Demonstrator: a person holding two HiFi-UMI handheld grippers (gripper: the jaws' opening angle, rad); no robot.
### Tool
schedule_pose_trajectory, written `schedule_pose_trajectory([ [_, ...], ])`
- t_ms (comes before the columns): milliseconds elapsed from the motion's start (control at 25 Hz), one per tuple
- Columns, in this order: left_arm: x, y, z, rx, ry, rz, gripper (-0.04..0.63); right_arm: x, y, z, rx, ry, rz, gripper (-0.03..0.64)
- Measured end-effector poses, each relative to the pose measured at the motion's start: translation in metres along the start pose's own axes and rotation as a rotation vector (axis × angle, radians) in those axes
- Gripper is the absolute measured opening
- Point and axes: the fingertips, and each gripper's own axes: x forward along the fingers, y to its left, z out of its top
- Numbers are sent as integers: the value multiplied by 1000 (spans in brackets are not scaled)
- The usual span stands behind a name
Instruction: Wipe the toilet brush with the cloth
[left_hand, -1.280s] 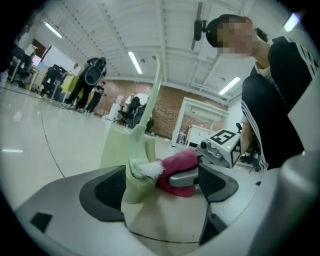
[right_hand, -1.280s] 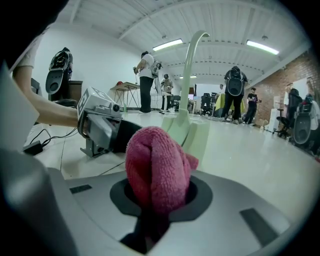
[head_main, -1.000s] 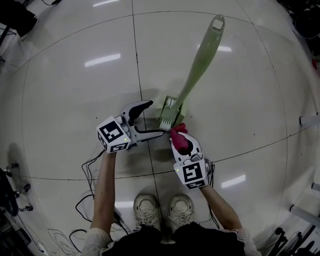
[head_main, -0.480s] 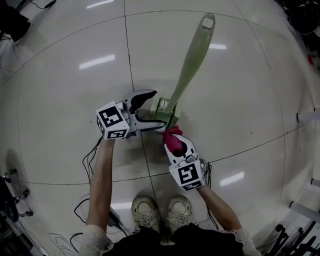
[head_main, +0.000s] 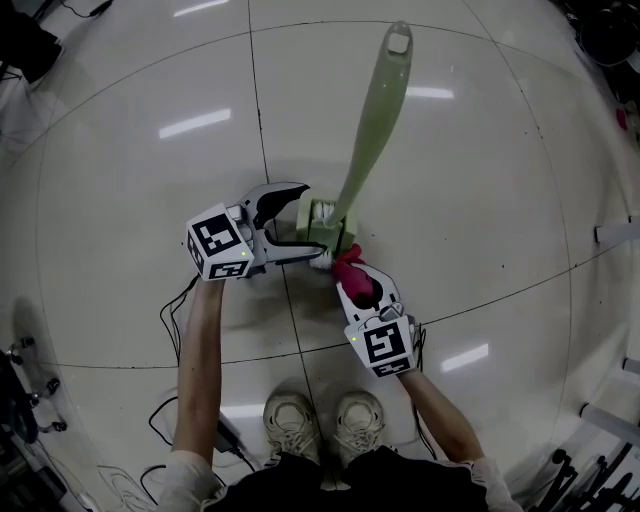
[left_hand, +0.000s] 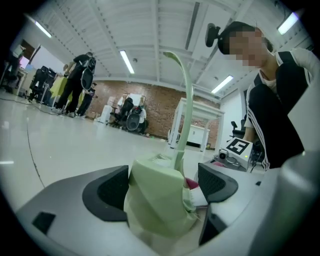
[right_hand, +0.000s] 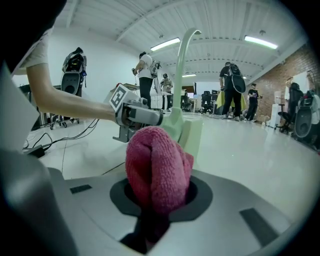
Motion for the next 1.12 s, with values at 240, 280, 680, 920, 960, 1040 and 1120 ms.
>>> schedule_pose_trajectory([
  [240, -23, -18, -9, 0, -19, 54, 431, 0, -11, 0, 15, 2, -34, 69],
  [280, -27, -22, -12, -3, -25, 69, 431, -2, -8, -1, 26, 3, -33, 69],
  [680, -33, -43, -37, -40, 22, 86, 431, 2, 37, -10, -213, 91, -12, 69],
  [920, -31, -55, -41, -63, -1, 88, 431, 3, 52, -15, -507, 163, -67, 69],
  [960, -30, -56, -41, -61, 1, 88, 431, 0, 53, -16, -515, 168, -75, 69],
  [1040, -30, -60, -42, -59, 8, 84, 431, -6, 57, -17, -501, 181, -82, 69],
  [1120, -31, -65, -43, -67, 3, 85, 431, -13, 58, -18, -438, 182, -90, 69],
])
